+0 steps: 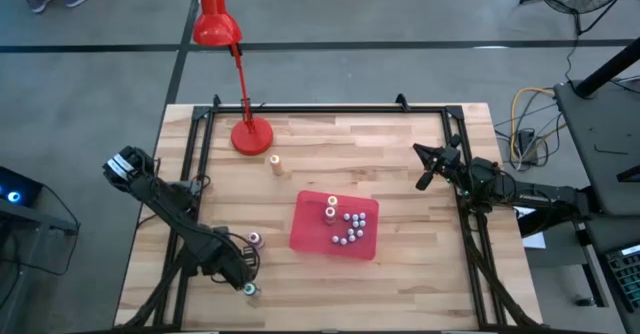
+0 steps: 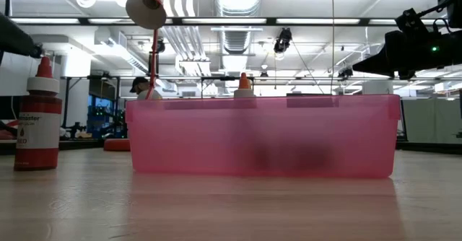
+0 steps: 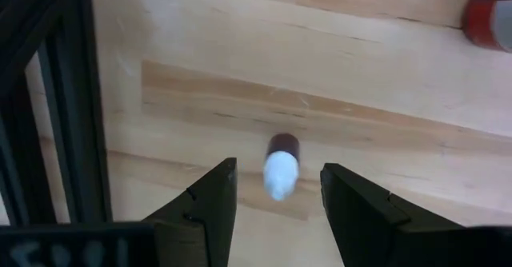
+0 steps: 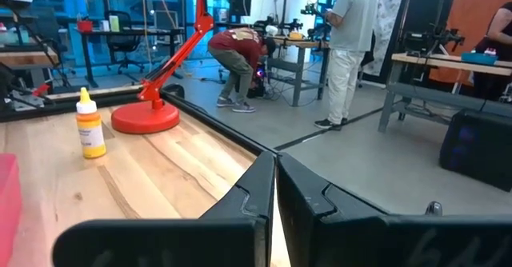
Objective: Pick & Place food coloring
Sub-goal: Put the small red food coloring bottle in the red bin
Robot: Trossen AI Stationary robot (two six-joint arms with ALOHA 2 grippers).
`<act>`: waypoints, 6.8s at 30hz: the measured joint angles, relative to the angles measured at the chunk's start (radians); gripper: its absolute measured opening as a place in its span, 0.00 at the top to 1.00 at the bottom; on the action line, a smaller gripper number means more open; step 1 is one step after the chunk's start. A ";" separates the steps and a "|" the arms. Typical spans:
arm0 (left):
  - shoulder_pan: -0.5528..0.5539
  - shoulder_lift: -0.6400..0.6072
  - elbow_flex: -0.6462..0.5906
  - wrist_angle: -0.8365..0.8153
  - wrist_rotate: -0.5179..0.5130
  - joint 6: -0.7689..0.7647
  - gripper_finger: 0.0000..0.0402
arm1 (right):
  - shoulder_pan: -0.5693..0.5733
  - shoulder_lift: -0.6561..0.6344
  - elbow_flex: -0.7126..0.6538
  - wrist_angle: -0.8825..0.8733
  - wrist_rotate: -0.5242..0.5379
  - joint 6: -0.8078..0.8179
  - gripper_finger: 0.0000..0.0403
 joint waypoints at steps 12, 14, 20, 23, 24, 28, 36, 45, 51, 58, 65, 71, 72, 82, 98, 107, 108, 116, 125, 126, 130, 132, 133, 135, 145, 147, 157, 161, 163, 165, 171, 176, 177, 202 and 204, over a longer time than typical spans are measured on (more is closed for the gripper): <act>-0.044 0.001 -0.070 0.117 0.002 0.000 0.62 | 0.000 0.000 0.000 0.000 0.000 -0.007 0.98; -0.047 0.001 -0.070 0.118 0.000 0.001 0.62 | 0.000 0.000 0.000 0.000 0.000 -0.012 0.98; -0.054 0.001 -0.093 0.151 -0.002 0.003 0.62 | 0.000 0.000 0.000 0.000 0.000 -0.006 0.98; -0.054 0.001 -0.104 0.187 -0.002 0.003 0.62 | 0.000 0.000 0.000 0.000 0.000 -0.011 0.98; -0.054 0.002 -0.105 0.189 -0.001 0.003 0.62 | 0.000 0.000 0.000 0.000 0.000 -0.006 0.98; -0.054 0.002 -0.104 0.189 -0.001 0.004 0.62 | 0.000 0.000 0.000 0.000 0.000 -0.004 0.98; -0.054 0.002 -0.114 0.195 -0.001 0.011 0.66 | 0.000 0.000 0.000 0.000 0.000 -0.002 0.98; -0.054 0.002 -0.121 0.206 -0.026 0.026 0.83 | 0.000 0.000 0.000 0.000 0.000 -0.008 0.98; -0.054 0.000 -0.123 0.206 -0.027 0.042 0.92 | 0.000 0.000 0.000 0.000 0.000 0.001 0.98; -0.054 -0.006 -0.125 0.207 -0.028 0.068 0.92 | 0.000 0.000 0.000 0.000 0.000 0.000 0.98; -0.054 -0.074 -0.121 0.195 -0.096 0.078 0.92 | 0.000 0.000 0.000 0.000 0.000 -0.007 0.98; -0.051 -0.137 -0.121 0.196 -0.159 0.124 0.92 | 0.000 0.000 0.000 0.000 0.000 -0.012 0.98; -0.051 -0.146 -0.121 0.196 -0.175 0.134 0.92 | 0.000 0.000 0.000 0.000 0.000 -0.011 0.98; -0.049 -0.211 -0.121 0.198 -0.247 0.309 0.92 | 0.000 0.000 0.000 0.000 0.000 -0.005 0.98; 0.021 -0.237 -0.031 0.242 -0.413 0.848 0.92 | 0.000 0.000 0.000 0.000 0.000 -0.008 0.98; 0.176 -0.237 0.117 0.241 -0.418 1.167 0.92 | 0.000 0.000 0.000 0.000 0.000 -0.005 0.98; 0.197 -0.235 0.135 0.240 -0.411 1.201 0.92 | 0.000 0.000 0.000 0.000 0.000 0.001 0.98; 0.361 -0.106 0.357 0.102 -0.336 1.464 0.92 | 0.000 0.000 0.000 0.000 0.000 0.000 0.98; 0.459 0.129 0.634 0.047 -0.219 1.685 0.92 | 0.000 0.000 0.000 0.000 0.000 0.001 0.98; 0.466 0.155 0.663 0.036 -0.208 1.703 0.92 | 0.000 0.000 0.000 0.000 0.000 0.001 0.98; 0.491 0.262 0.773 0.009 -0.187 1.757 0.92 | 0.000 0.000 0.000 0.000 0.000 -0.011 0.98; 0.501 0.309 0.817 0.004 -0.169 1.777 0.92 | 0.000 0.000 0.000 0.000 0.000 -0.003 0.98; 0.507 0.332 0.838 0.003 -0.166 1.783 0.92 | 0.000 0.000 0.000 0.000 0.000 0.001 0.98; 0.514 0.371 0.875 -0.006 -0.156 1.796 0.92 | 0.000 0.000 0.000 0.000 0.000 -0.001 0.98; 0.531 0.536 0.997 -0.106 -0.158 1.857 0.92 | 0.000 0.000 0.000 0.000 0.000 -0.011 0.98; 0.531 0.556 1.000 -0.100 -0.160 1.861 0.92 | 0.000 0.000 0.000 0.000 0.000 -0.010 0.98; 0.524 0.580 0.993 -0.101 -0.170 1.863 0.92 | 0.000 0.000 0.000 0.000 0.000 0.000 0.98; 0.508 0.580 0.993 -0.119 -0.196 1.859 0.92 | 0.000 0.000 0.000 0.000 0.000 -0.010 0.98; 0.498 0.580 0.984 -0.128 -0.223 1.857 0.92 | 0.000 0.000 0.000 0.000 0.000 -0.011 0.98; 0.491 0.580 0.969 -0.130 -0.234 1.854 0.92 | 0.000 0.000 0.000 0.000 0.000 -0.001 0.98; 0.472 0.580 0.910 -0.114 -0.268 1.848 0.92 | 0.000 0.000 0.000 0.000 0.000 -0.011 0.98; 0.451 0.580 0.869 -0.061 -0.281 1.838 0.92 | 0.000 0.000 0.000 0.000 0.000 -0.001 0.98; 0.448 0.580 0.859 -0.049 -0.281 1.836 0.92 | 0.000 0.000 0.000 0.000 0.000 -0.008 0.98; 0.433 0.690 0.873 -0.003 -0.283 1.894 0.92 | 0.000 -0.001 0.000 0.000 0.000 -0.009 0.98; 0.432 0.693 0.873 -0.004 -0.284 1.906 0.92 | 0.000 0.000 0.000 0.000 0.000 -0.011 0.98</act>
